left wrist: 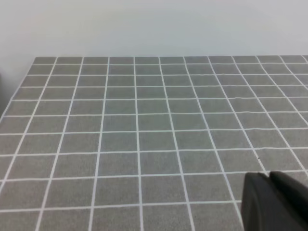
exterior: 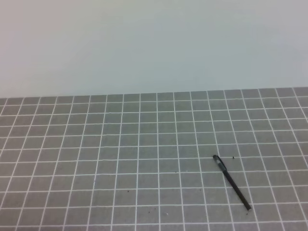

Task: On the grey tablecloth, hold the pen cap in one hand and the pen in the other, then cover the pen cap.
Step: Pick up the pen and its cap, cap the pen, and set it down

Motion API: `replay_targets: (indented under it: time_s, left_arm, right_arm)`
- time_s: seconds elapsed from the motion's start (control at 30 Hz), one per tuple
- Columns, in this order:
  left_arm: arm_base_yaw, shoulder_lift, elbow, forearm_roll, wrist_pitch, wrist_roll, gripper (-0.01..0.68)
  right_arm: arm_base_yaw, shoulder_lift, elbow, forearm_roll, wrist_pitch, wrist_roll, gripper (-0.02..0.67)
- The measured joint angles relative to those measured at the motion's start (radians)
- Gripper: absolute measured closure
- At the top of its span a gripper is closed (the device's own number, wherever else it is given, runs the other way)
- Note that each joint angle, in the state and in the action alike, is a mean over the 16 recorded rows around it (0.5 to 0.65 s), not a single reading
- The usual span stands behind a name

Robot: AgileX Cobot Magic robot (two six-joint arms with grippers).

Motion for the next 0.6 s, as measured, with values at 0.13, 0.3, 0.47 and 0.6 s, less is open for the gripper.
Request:
replay_targets:
  time_s: [0.13,0.3,0.47,0.6]
  left_arm:
    - [0.000,0.000,0.000,0.000,0.000,0.000,0.673]
    - [0.000,0.000,0.000,0.000,0.000,0.000,0.673]
    - [0.000,0.000,0.000,0.000,0.000,0.000,0.673]
    - [0.000,0.000,0.000,0.000,0.000,0.000,0.673]
  right_arm:
    - [-0.008,-0.006,0.000,0.000,0.005,0.001,0.650]
    - [-0.009,-0.006,0.001,0.000,0.006,0.002,0.650]
    - [-0.009,-0.006,0.004,0.000,0.008,0.001,0.650]
    - [-0.009,-0.006,0.006,0.024,-0.008,-0.010,0.650]
